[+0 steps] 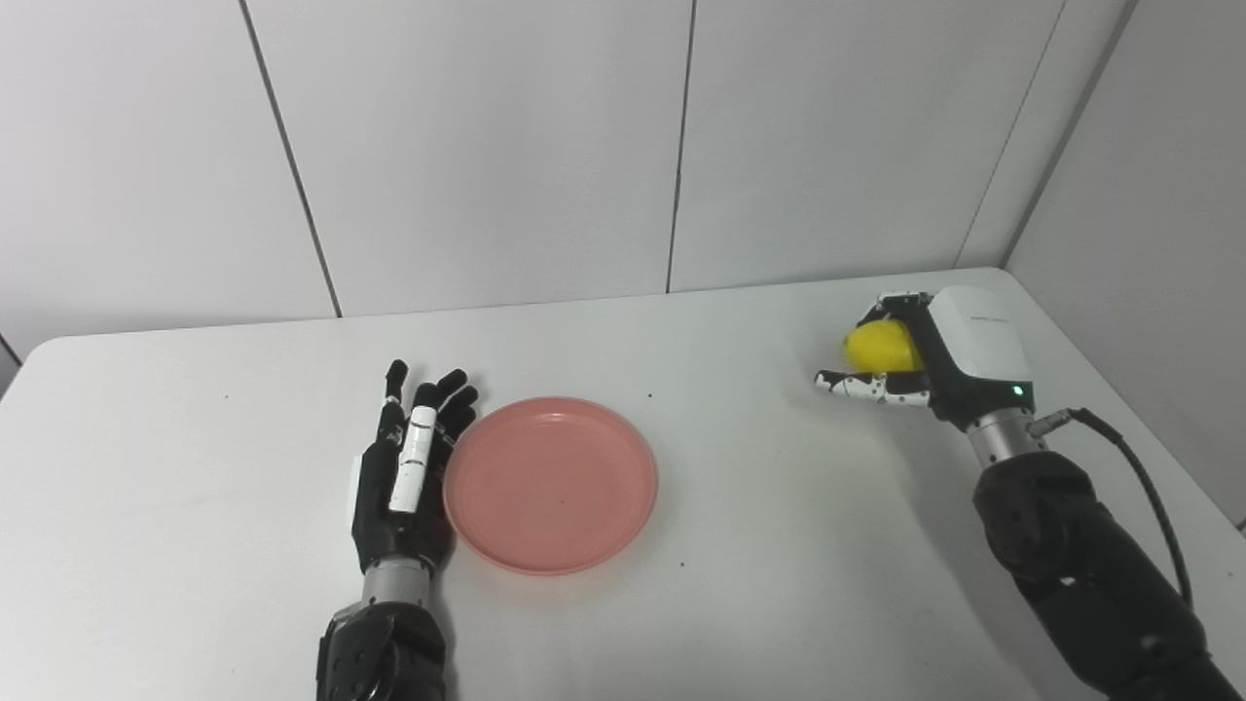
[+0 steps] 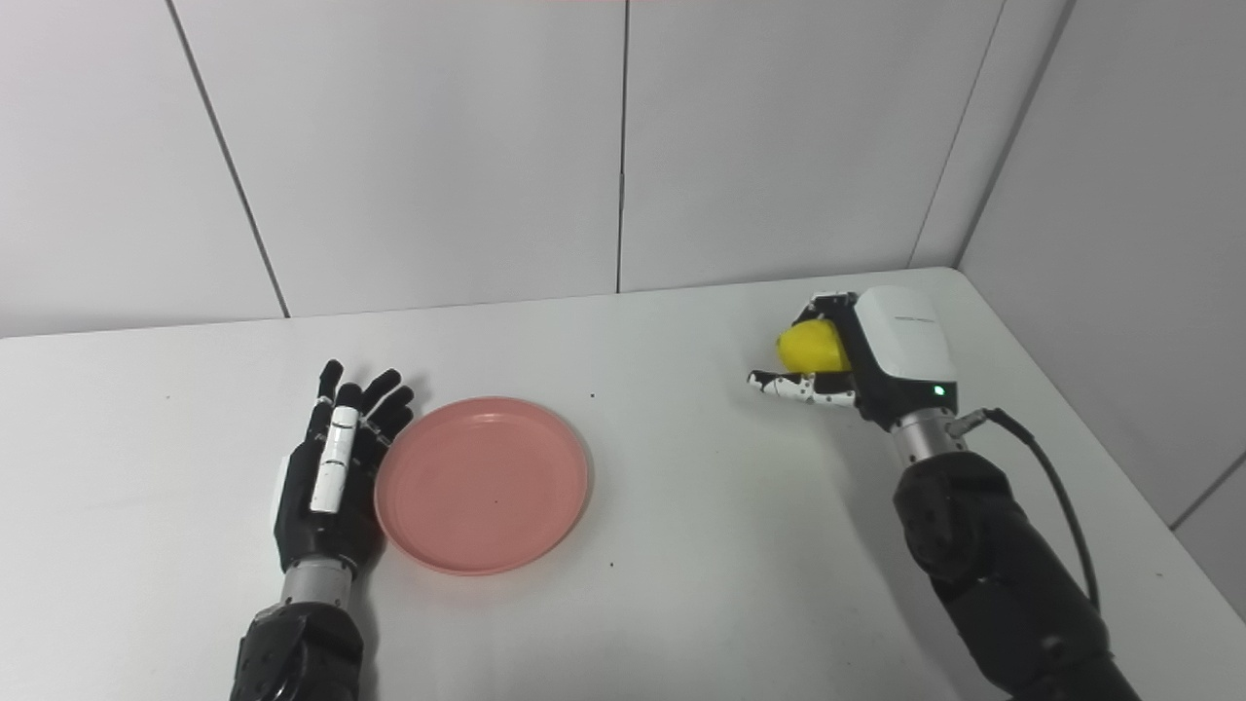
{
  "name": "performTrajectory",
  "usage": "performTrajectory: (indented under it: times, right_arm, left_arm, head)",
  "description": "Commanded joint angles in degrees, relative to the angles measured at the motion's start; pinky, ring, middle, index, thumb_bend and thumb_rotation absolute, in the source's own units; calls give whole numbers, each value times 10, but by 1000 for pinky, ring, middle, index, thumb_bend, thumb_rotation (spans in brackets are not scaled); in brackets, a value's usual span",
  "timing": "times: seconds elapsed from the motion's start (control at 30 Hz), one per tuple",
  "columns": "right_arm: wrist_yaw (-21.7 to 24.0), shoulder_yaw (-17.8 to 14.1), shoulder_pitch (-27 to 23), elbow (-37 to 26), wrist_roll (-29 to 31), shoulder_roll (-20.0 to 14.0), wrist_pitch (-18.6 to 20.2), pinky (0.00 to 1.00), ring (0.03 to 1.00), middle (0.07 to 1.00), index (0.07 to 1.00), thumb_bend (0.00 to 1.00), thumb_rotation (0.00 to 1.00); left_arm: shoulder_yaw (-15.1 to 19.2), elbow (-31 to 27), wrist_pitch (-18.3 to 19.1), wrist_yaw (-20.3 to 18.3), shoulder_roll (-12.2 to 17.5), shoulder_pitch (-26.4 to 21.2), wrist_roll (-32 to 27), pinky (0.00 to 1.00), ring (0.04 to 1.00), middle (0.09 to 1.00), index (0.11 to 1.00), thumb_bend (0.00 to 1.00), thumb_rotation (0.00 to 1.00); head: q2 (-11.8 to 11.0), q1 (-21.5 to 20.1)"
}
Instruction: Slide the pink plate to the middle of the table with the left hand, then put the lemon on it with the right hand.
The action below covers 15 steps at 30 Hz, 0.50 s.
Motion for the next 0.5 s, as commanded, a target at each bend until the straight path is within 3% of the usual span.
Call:
performTrajectory:
  times: [0.0, 0.23, 0.47]
  right_arm:
    - [9, -8, -28, -35, 0, -6, -13, 117, 163, 233, 298, 514, 404]
    - [54, -12, -45, -76, 2, 10, -2, 126, 173, 245, 305, 519, 443]
    - [56, -10, -65, -87, -12, 30, -13, 128, 173, 244, 292, 532, 448]
  left_arm:
    - [-3, 21, 9, 14, -24, 20, 7, 832, 770, 766, 970, 701, 541]
    - [-6, 19, 6, 23, -31, 22, 15, 841, 785, 771, 965, 653, 557]
    - [-2, 21, 8, 30, -36, 18, 12, 866, 794, 776, 983, 676, 548]
  head:
    - [0, 0]
    - [3, 20]
    - [1, 34]
